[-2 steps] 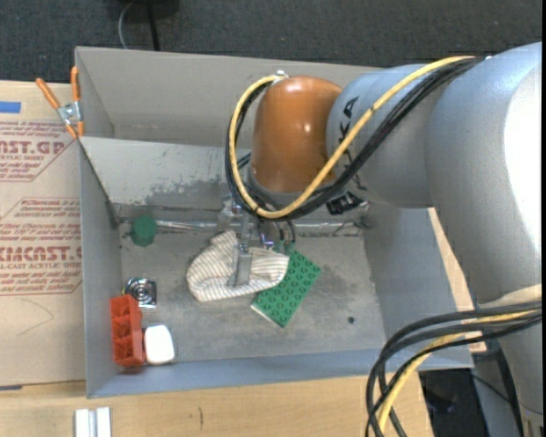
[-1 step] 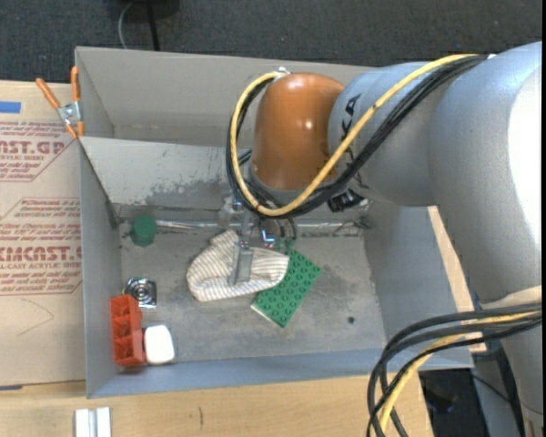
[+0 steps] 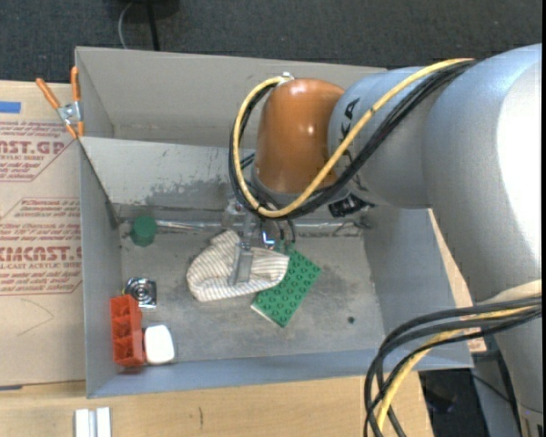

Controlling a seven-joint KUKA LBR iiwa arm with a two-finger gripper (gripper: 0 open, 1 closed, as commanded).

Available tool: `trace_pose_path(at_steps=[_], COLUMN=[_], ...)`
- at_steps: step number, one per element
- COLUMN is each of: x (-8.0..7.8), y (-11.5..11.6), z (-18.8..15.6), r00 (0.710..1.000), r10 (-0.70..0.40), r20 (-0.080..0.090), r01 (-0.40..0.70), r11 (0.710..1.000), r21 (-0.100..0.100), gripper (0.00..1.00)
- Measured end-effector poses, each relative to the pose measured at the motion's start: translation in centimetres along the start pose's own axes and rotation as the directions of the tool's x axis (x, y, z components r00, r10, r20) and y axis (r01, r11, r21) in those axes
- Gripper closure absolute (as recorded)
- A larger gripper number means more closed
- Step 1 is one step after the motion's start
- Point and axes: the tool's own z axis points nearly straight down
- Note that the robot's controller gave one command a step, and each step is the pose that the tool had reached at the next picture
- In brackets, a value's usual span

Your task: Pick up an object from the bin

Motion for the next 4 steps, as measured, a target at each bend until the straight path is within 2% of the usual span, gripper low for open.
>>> trace_pose_path(at_steps=[1, 2, 3, 4], x=[0.8, 1.9, 1.9, 1.3], y=[-2.0, -2.8, -2.8, -2.6], z=[3.9, 4.4, 4.4, -11.7], r00=[0.996, 1.000, 1.000, 1.000], r10=[0.085, 0.011, 0.011, -0.006], r20=[-0.003, 0.005, 0.005, 0.004], r01=[-0.085, -0.011, -0.011, 0.006], r11=[0.996, 1.000, 1.000, 1.000], r21=[0.001, -0.002, -0.002, -0.002], gripper=[0.00, 1.00, 1.00, 1.00])
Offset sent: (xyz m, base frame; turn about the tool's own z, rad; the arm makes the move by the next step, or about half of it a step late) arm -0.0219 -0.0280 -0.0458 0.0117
